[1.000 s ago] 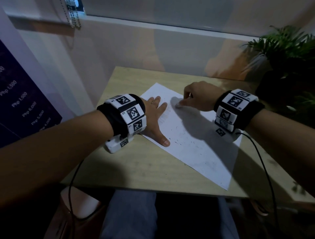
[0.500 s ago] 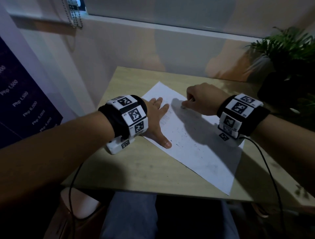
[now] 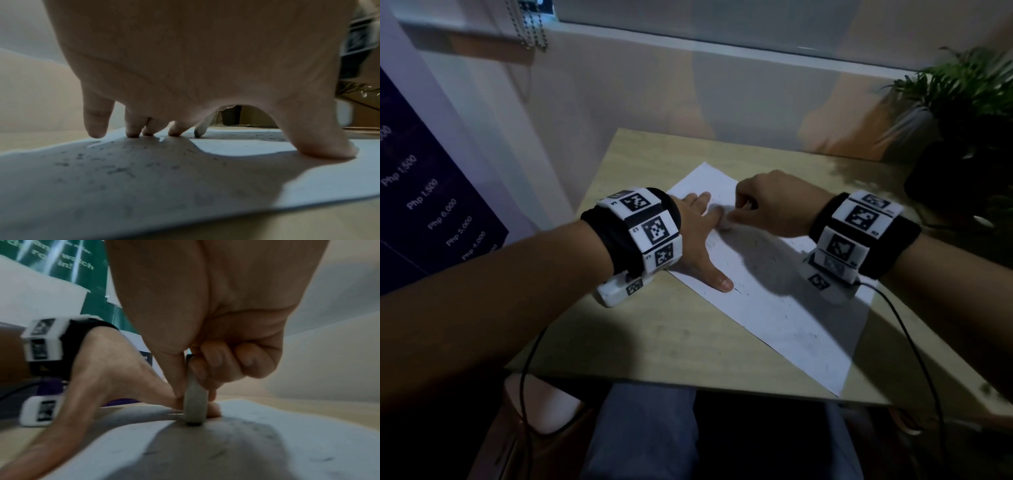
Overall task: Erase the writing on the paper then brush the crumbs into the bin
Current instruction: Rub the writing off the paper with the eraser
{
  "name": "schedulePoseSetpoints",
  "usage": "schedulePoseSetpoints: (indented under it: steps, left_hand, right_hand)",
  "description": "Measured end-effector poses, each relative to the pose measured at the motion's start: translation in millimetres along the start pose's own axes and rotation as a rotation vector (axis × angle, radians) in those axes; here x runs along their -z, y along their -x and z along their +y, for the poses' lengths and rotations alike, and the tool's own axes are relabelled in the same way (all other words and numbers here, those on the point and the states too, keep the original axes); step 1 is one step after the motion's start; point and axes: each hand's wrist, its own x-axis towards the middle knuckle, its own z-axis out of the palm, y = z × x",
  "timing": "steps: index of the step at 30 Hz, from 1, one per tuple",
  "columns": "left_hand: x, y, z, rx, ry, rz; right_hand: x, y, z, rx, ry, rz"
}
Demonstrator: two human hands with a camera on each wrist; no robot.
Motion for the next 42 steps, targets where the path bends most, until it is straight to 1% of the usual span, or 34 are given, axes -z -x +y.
schedulePoseSetpoints:
  steps: [3, 4, 5, 7, 9, 10, 12, 14, 15, 16, 18, 20, 21, 23, 25, 26, 27, 29, 31, 32, 34, 36, 38, 40, 42]
  left_hand:
    - [0.2, -0.7, 1.0, 0.005, -0.01, -0.023]
    - [0.2, -1.2, 1.3, 0.007, -0.012, -0.017]
    - [0.2, -1.5, 1.4, 0.007, -0.011, -0.007]
    - [-0.2, -1.8, 0.6, -0.001, -0.003, 0.001]
    - [0.0, -3.5, -1.1, -0.008, 0.001, -0.008]
    - [0.2, -4.0, -3.0, -0.005, -0.002, -0.014]
    - [0.8, -3.6, -7.4, -0.006, -0.009, -0.029]
    - [0.5, -3.5, -10.4, -0.017, -0.02, -0.034]
    - [0.4, -3.0, -10.6, -0.017, -0.027, -0.032]
    - [1.1, -2.5, -10.3, -0.015, -0.033, -0.03]
    - [3.4, -2.4, -8.1, -0.011, -0.043, -0.039]
    - [6.1, -2.8, -6.7, -0.013, -0.041, -0.058]
    - [6.3, -2.9, -7.1, -0.011, -0.036, -0.061]
    - [4.1, -4.2, -9.0, -0.013, -0.037, -0.05]
    - [0.7, -5.5, -9.8, -0.02, -0.042, -0.038]
    - [-0.3, -5.5, -9.5, -0.02, -0.041, -0.036]
    - [-0.4, -5.1, -9.3, -0.016, -0.04, -0.033]
    - [1.5, -4.0, -7.1, -0.011, -0.044, -0.029]
    - [3.0, -3.7, -5.6, -0.01, -0.049, -0.035]
    - [3.1, -3.5, -6.2, -0.007, -0.048, -0.038]
    - [2.6, -3.2, -8.9, -0.006, -0.045, -0.042]
    - [2.5, -3.8, -12.4, -0.016, -0.038, -0.059]
    - [3.1, -5.0, -14.5, -0.02, -0.048, -0.071]
    - [3.2, -6.8, -15.1, -0.018, -0.064, -0.068]
    - [3.4, -9.2, -14.0, -0.015, -0.07, -0.067]
  right_hand:
    - [6.8, -5.1, 13.7, -0.121, 0.064, 0.031]
    - [5.5, -4.1, 12.6, -0.132, 0.098, 0.04]
    - [2.4, -2.2, 8.3, -0.118, 0.128, 0.045]
    - [-4.0, 5.6, -5.5, -0.043, 0.126, 0.04]
    - [-4.2, 10.9, -10.8, 0.022, 0.026, 0.0]
    - [-1.5, 10.0, -7.5, 0.02, -0.014, -0.024]
    - [5.0, 5.5, 5.7, -0.057, -0.026, -0.06]
    - [5.3, 3.2, 15.2, -0.139, 0.021, -0.022]
    - [3.1, 4.6, 13.8, -0.15, 0.068, 0.002]
    - [-0.6, 7.7, 9.0, -0.133, 0.109, 0.023]
    - [-9.0, 16.0, -3.8, -0.048, 0.102, 0.035]
    - [-10.3, 22.5, -11.1, 0.023, 0.016, -0.007]
    - [-8.4, 21.0, -9.0, 0.024, -0.006, -0.03]
    - [-1.8, 13.8, 3.7, -0.055, 0.01, -0.06]
    - [2.7, 9.3, 15.9, -0.151, 0.042, -0.025]
    - [2.0, 9.7, 16.2, -0.163, 0.067, -0.004]
    - [-0.4, 11.4, 12.1, -0.148, 0.102, 0.013]
    - [-7.9, 17.3, -2.0, -0.066, 0.136, 0.039]
    - [-10.8, 22.4, -12.1, 0.007, 0.054, 0.002]
    - [-8.8, 21.5, -11.4, 0.011, 0.009, -0.025]
    - [-2.3, 14.9, 0.4, -0.051, -0.002, -0.056]
    - [0.7, 9.6, 14.6, -0.155, 0.042, -0.018]
    - [-1.3, 11.3, 11.9, -0.205, 0.101, 0.022]
    - [-7.9, 19.1, -4.0, -0.17, 0.152, 0.037]
    - [-12.4, 31.3, -21.6, -0.059, 0.142, 0.044]
